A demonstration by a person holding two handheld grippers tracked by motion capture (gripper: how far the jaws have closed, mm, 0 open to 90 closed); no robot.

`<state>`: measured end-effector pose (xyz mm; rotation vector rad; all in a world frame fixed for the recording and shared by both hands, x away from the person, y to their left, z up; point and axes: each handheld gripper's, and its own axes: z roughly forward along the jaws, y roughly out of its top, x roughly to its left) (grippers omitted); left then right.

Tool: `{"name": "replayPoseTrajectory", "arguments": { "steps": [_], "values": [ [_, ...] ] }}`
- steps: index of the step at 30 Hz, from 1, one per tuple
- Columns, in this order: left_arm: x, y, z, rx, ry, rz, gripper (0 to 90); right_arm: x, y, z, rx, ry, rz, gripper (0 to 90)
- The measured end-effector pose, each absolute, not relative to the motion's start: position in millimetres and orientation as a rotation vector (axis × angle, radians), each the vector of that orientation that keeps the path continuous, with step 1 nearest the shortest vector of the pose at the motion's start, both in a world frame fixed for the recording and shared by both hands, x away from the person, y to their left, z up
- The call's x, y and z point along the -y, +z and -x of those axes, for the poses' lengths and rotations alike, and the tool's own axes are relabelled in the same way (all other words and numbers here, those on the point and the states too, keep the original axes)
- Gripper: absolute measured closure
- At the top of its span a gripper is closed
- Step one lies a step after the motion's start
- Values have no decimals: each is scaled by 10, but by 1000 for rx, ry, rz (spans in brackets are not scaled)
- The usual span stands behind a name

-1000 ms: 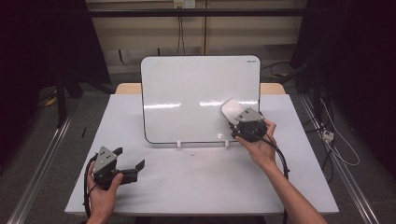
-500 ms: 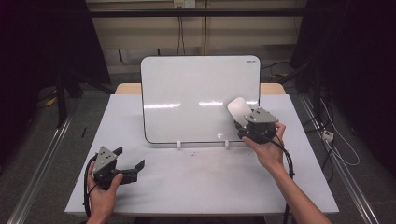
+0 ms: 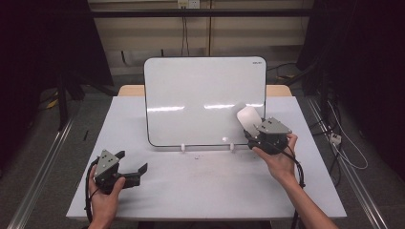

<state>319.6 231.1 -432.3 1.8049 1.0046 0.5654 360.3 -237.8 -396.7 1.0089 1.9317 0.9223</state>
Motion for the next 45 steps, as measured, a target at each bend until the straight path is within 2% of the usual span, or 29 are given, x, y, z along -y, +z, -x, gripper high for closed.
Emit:
{"name": "replayPoseTrajectory", "arguments": {
  "steps": [12,32,45],
  "values": [
    [-2312,-4310,-3190,-993,565,-1806,53,2280,-4177,-3635,-1955,868,-991,318],
    [-2285,-4300,-3183,-984,574,-1826,53,2250,-4235,-3823,-1908,774,-956,318],
    [-2294,-4291,-3179,-991,579,-1814,53,2241,-4228,-3820,-1911,769,-976,315]
  ]
}}
